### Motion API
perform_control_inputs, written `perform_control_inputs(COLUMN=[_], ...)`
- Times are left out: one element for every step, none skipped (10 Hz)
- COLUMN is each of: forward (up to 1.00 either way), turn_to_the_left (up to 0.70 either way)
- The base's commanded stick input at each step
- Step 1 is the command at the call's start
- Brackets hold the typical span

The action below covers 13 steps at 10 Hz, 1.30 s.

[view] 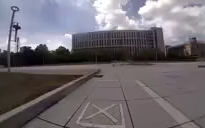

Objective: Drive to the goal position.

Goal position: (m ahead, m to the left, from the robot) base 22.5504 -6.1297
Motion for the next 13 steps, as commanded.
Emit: perform_control_inputs(forward=[0.05, 0.06, 0.05, 0.05, 0.05, 0.05, 0.05, 0.05, 0.05, 0.06, 0.05, 0.05, 0.05], turn_to_the_left=[0.00, 0.00, 0.00, 0.00, 0.00, 0.00, 0.00, 0.00, 0.00, 0.00, 0.00, 0.00, 0.00])
